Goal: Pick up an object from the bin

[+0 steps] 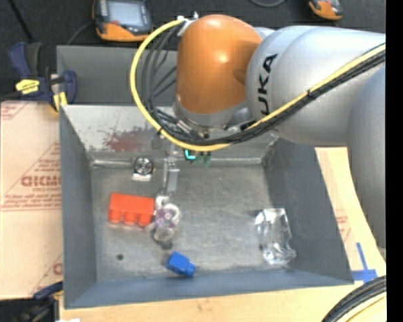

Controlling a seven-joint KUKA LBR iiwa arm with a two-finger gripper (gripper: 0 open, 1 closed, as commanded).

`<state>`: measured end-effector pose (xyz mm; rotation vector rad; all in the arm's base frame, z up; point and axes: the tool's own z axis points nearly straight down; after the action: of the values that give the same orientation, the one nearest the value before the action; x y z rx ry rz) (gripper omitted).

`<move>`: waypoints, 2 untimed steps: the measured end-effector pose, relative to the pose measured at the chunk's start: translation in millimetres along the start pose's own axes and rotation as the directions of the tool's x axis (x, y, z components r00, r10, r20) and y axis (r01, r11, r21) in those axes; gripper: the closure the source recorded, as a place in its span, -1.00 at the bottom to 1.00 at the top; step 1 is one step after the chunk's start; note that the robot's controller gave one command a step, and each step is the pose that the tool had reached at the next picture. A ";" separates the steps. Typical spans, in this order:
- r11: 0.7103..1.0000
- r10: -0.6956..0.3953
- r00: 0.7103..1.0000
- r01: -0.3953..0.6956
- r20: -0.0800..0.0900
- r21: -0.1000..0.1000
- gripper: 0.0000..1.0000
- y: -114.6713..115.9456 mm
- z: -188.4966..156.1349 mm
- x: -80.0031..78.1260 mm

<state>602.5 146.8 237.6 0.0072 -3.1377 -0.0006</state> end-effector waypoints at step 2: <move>0.995 -0.095 0.995 0.095 0.003 0.001 -1.00 32.3 168.9 28.2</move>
Offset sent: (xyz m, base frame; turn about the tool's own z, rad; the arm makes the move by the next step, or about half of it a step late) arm -0.0112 0.0104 -0.1306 -0.0344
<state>573.5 179.1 68.8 0.1569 -3.1373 0.0000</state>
